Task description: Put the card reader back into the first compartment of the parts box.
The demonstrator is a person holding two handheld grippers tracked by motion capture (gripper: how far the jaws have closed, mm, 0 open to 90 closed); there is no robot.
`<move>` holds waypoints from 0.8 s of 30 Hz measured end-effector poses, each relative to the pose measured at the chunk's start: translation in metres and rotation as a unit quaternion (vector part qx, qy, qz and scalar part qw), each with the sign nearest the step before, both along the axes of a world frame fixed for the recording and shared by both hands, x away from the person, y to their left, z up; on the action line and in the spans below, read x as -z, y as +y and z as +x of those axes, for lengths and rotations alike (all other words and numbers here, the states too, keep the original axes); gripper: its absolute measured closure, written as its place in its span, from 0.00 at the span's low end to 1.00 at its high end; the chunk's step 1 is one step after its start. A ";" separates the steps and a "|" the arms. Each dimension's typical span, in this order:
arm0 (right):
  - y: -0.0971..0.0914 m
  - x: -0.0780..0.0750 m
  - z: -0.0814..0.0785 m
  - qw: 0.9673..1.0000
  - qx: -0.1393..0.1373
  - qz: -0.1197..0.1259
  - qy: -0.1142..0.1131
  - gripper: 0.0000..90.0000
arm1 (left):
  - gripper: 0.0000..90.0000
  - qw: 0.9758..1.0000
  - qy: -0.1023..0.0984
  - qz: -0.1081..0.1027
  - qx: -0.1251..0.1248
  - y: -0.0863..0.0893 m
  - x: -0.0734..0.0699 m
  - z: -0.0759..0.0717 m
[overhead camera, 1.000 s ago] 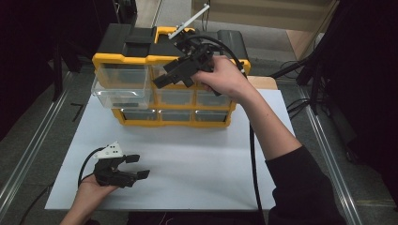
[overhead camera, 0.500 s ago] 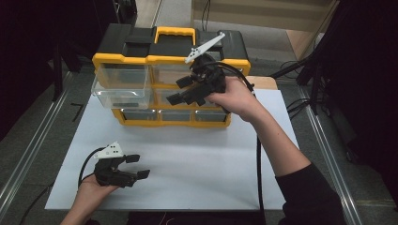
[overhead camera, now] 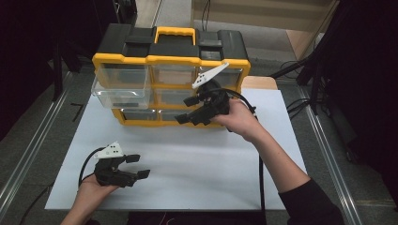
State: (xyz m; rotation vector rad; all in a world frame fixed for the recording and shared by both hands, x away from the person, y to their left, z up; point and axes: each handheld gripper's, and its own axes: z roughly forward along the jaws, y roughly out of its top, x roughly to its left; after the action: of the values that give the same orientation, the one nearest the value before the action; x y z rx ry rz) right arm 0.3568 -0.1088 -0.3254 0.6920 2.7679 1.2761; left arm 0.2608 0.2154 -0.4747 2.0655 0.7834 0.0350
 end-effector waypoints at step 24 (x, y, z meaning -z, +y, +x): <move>-0.038 0.088 -0.025 0.998 0.063 0.001 0.019 0.26 | 0.28 1.000 0.004 0.002 -0.004 0.000 0.001 0.000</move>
State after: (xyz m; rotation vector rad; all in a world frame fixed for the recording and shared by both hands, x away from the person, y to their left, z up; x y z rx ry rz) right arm 0.3315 -0.1468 -0.4132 0.8850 2.7027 1.2550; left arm 0.2610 0.2152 -0.4753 2.0671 0.7970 0.0322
